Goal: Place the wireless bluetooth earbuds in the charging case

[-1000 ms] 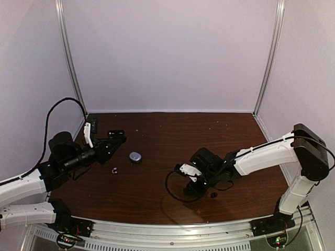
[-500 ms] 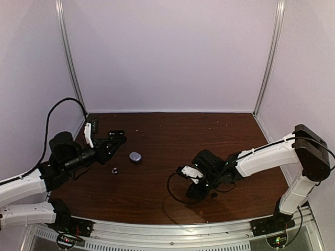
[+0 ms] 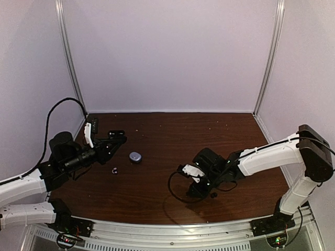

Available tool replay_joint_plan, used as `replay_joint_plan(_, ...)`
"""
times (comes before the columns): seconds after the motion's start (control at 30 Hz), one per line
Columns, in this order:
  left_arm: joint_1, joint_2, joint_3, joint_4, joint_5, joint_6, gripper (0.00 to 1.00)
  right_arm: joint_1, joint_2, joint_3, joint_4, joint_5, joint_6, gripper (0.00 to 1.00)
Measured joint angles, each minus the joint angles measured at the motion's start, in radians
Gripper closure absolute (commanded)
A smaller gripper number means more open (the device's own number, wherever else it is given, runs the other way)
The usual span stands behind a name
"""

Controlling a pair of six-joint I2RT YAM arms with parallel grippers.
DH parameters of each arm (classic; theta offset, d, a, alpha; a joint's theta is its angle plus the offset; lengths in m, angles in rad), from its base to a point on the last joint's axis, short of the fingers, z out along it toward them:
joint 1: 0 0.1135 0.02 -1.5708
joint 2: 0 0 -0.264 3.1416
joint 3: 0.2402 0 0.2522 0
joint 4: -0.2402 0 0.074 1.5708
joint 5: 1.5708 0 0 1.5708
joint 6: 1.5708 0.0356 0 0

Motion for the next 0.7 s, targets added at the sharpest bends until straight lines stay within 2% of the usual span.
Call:
replay_joint_plan(0.3, 0.0, -0.002, 0.0, 0.0, 0.0, 0.0, 1.0, 0.0, 0.0, 0.011, -0.015, 0.001, -0.013, 0.87)
replay_joint_plan(0.57, 0.0, -0.001, 0.0, 0.0, 0.004, 0.001, 1.0, 0.0, 0.0, 0.021, -0.018, 0.003, -0.021, 1.0)
replay_joint_plan(0.7, 0.0, 0.0, 0.0, 0.001, 0.014, 0.001, 1.0, 0.0, 0.0, 0.025, -0.021, 0.005, -0.025, 1.0)
